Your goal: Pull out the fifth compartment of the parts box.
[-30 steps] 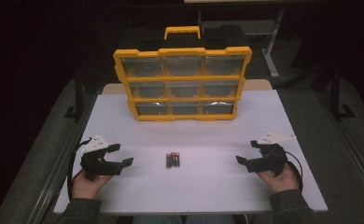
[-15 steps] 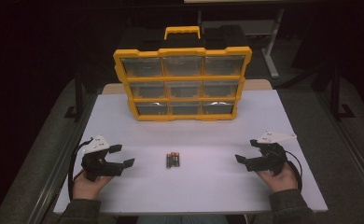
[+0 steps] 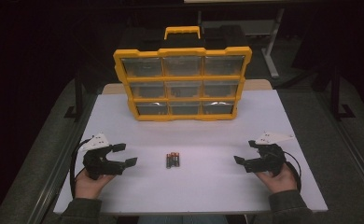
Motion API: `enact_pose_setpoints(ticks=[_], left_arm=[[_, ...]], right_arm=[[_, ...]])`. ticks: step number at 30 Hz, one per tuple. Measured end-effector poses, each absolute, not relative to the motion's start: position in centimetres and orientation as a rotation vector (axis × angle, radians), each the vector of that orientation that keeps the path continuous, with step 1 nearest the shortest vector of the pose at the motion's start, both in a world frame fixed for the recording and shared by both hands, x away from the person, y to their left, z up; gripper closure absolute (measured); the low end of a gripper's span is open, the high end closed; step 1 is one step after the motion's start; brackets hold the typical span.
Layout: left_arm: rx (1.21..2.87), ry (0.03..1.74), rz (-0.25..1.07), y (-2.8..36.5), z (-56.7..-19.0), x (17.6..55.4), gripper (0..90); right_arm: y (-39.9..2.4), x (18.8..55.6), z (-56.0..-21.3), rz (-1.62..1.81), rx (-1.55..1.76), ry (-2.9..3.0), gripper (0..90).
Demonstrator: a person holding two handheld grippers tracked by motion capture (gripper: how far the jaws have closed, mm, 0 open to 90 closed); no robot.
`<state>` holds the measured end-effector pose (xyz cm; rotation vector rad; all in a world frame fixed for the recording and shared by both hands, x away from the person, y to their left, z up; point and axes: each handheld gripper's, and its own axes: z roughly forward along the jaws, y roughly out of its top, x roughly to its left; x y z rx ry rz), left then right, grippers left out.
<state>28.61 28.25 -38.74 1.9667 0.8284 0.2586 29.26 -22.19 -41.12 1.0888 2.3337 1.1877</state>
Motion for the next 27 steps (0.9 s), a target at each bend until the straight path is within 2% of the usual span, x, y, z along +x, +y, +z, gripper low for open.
enact_pose_setpoints(ticks=[6, 16, 27], left_arm=[[1.971, 0.811, 0.22, 27.6, -38.2, 29.4, 22.7], [1.899, 0.817, 0.038, 26.8, -37.3, 31.8, 25.2], [1.815, 0.836, 0.003, 24.2, -35.4, 34.5, 30.1]], right_arm=[[-22.4, 29.2, -41.1, 1.194, 1.093, 2.334, 15.3], [-22.8, 29.4, -40.8, 1.198, 1.088, 2.328, 15.5], [-22.6, 29.6, -40.9, 1.179, 1.069, 2.342, 15.7]])
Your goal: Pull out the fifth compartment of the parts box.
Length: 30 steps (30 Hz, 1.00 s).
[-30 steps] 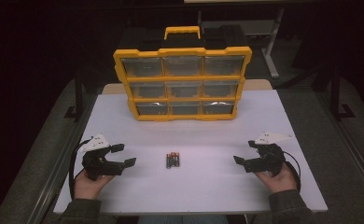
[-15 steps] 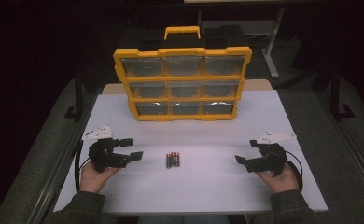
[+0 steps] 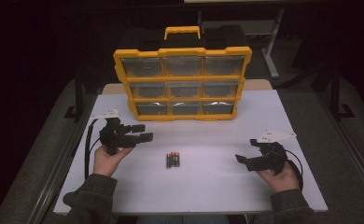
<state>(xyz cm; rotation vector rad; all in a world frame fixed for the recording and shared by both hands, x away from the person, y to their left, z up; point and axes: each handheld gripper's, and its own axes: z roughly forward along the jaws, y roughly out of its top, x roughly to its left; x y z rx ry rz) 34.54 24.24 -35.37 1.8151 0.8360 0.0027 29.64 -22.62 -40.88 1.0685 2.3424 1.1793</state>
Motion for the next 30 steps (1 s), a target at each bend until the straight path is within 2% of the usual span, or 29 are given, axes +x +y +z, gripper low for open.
enact_pose_setpoints(ticks=[10, 13, 20, 30], left_arm=[[1.764, 0.815, -0.031, 21.1, -33.8, 36.5, 28.5], [1.718, 0.817, -0.014, 20.3, -33.3, 36.9, 32.1], [1.724, 0.866, 0.017, 18.6, -32.8, 38.8, 32.0], [1.611, 0.966, -0.015, 16.7, -33.0, 41.5, 39.4]], right_arm=[[-22.6, 29.7, -40.9, 1.171, 1.07, 2.347, 15.7], [-22.5, 29.5, -40.8, 1.17, 1.066, 2.342, 15.8], [-22.4, 29.5, -40.9, 1.169, 1.058, 2.346, 15.6], [-22.7, 29.5, -40.9, 1.167, 1.067, 2.343, 16.0]])
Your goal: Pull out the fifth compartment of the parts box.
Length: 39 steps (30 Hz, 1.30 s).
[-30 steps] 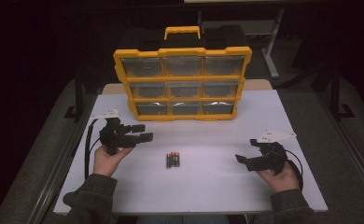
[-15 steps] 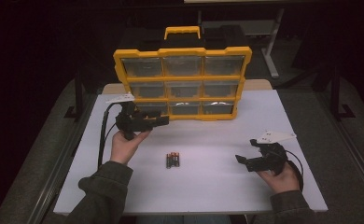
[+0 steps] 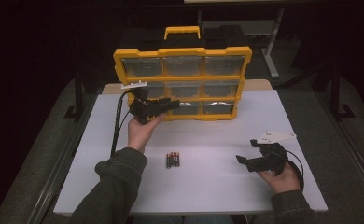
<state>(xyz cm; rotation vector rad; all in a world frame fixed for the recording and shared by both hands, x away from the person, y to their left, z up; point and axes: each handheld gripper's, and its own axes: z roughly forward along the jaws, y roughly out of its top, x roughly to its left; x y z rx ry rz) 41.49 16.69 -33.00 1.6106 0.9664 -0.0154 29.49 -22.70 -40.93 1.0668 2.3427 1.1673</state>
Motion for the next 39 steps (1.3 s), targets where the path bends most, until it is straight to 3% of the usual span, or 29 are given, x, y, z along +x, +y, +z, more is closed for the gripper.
enact_pose_setpoints(ticks=[4, 9, 18, 39], left_arm=[[1.531, 1.025, -0.067, 16.0, -33.2, 42.6, 43.3], [1.542, 1.067, -0.028, 14.7, -33.4, 43.4, 47.0], [1.408, 1.162, -0.009, 14.4, -33.9, 44.3, 54.3], [1.289, 1.21, -0.019, 13.3, -34.1, 44.7, 69.1]], right_arm=[[-22.8, 29.7, -41.1, 1.161, 1.067, 2.356, 16.0], [-22.9, 29.7, -41.0, 1.166, 1.056, 2.353, 16.4], [-23.2, 29.7, -40.9, 1.175, 1.056, 2.349, 16.7], [-23.1, 29.6, -40.9, 1.17, 1.019, 2.348, 18.1]])
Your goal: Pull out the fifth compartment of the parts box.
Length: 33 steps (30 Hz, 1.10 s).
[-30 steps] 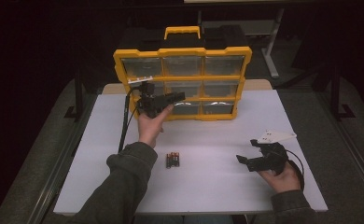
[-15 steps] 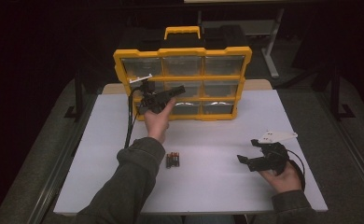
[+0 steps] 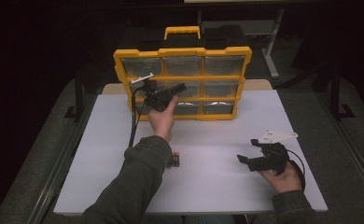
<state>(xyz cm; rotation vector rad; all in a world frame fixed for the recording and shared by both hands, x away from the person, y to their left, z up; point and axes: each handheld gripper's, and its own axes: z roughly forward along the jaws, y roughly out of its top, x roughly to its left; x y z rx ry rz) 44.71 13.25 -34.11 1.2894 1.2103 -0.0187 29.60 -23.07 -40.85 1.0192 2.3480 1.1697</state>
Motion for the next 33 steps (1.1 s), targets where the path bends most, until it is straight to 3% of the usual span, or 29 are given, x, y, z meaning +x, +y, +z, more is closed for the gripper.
enact_pose_setpoints(ticks=[33], left_arm=[[1.152, 1.263, -0.041, 12.52, -34.87, 43.92, 77.1]], right_arm=[[-23.11, 29.46, -40.86, 1.174, 1.009, 2.356, 19.4]])
